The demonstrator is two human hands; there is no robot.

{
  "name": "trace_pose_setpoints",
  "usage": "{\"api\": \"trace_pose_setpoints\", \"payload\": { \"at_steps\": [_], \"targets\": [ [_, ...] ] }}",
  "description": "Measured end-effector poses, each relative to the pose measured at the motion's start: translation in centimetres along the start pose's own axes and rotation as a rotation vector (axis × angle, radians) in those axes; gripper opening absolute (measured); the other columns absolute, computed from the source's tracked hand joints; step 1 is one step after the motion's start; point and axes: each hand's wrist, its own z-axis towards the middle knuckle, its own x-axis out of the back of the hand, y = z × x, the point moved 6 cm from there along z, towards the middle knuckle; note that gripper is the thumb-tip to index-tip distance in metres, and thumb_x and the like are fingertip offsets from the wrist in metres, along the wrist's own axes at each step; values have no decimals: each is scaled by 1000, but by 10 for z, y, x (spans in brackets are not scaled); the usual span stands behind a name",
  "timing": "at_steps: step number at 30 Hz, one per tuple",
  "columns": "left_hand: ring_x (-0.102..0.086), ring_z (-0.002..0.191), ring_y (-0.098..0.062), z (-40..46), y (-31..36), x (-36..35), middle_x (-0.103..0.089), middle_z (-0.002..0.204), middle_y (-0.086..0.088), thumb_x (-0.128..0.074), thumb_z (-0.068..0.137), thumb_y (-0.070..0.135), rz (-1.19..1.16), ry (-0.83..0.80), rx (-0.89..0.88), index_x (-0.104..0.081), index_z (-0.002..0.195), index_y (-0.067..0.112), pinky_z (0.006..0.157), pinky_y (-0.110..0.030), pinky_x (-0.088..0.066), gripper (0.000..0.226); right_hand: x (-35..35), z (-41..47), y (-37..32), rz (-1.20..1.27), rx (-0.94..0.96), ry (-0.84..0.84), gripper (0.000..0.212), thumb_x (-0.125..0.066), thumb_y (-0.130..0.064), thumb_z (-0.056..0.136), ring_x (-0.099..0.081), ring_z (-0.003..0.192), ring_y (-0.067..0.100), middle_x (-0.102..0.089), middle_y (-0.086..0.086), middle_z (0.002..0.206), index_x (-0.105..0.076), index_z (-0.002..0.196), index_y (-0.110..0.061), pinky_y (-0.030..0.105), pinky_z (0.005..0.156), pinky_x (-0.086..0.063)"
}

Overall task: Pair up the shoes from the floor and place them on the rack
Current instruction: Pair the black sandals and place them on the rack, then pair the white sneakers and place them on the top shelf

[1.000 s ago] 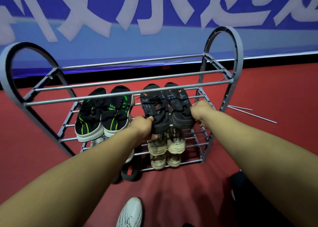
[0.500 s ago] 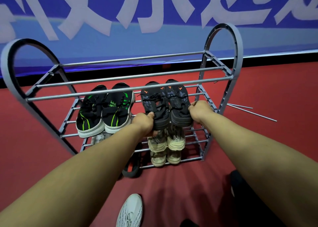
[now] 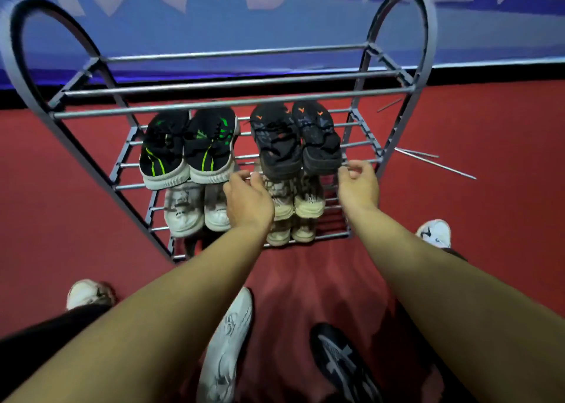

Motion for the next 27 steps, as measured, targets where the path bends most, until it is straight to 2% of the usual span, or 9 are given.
{"api": "trace_pose_setpoints", "payload": {
  "at_steps": [3,7,9,11,16,19,21,24,27],
  "targets": [
    [-57,109,-30,-37,-62,-14,-61,117,-11,-47,96,29,-5,-94,70,-57,112,11,84,-30,-38,26,-11,-51,64,-96,-92,-243,21,-65,-18,87,-55,61,12,-53,-9,70,-62,108,-15,34,70,-52],
    [-61,109,-30,-85,-132,-41,-68,113,-11,-55,93,27,28,-251,140,-61,108,10,89,-31,-42,24,-9,-117,157,-295,-207,-616,24,-66,-6,87,-49,43,2,-51,-2,70,-58,106,-18,10,42,-41],
    [-62,109,-29,-108,-156,-52,-69,112,-11,-55,92,27,92,-341,139,-62,107,12,91,-31,-43,22,4,-145,190,-357,-277,-720,27,-66,0,86,-49,57,5,-52,-2,73,-59,109,-12,11,60,-47],
    [-64,105,-31,-131,-183,-67,-71,108,-12,-54,92,27,222,-480,104,-62,103,13,91,-35,-47,20,20,-162,222,-461,-293,-777,32,-66,1,85,-54,70,14,-59,1,80,-61,117,-2,32,84,-51],
    [-55,76,-21,-225,-258,-99,-57,82,-8,-53,94,12,371,-1014,272,-55,89,10,63,-22,-45,6,49,-193,272,-892,-343,-1024,50,-75,-20,81,-62,93,21,-68,10,113,-58,128,-13,29,86,-50],
    [-62,104,-25,-266,-307,-111,-64,114,-8,-66,84,42,609,-1205,193,-57,120,12,92,-31,-48,48,49,-192,269,-925,-360,-997,56,-73,-25,83,-62,110,26,-64,8,123,-53,135,-16,29,93,-47],
    [-63,108,-26,-290,-352,-117,-65,121,-7,-68,70,65,546,-1245,352,-57,124,12,96,-37,-49,77,48,-193,273,-971,-343,-987,54,-73,-30,83,-62,112,27,-64,8,125,-55,132,-14,30,96,-47],
    [-68,99,-21,-303,-405,-130,-70,110,-4,-65,35,90,423,-1088,511,-60,116,16,89,-37,-55,110,49,-193,290,-1025,-361,-996,54,-73,-34,82,-64,110,26,-66,9,124,-58,129,-13,29,94,-48],
    [-68,93,-28,-307,-382,-119,-71,100,-11,-81,49,57,389,-1027,642,-64,105,6,74,-31,-53,77,55,-191,297,-1081,-403,-996,48,-67,-29,88,-61,113,27,-64,12,126,-57,130,-8,25,86,-43]
  ]
}}
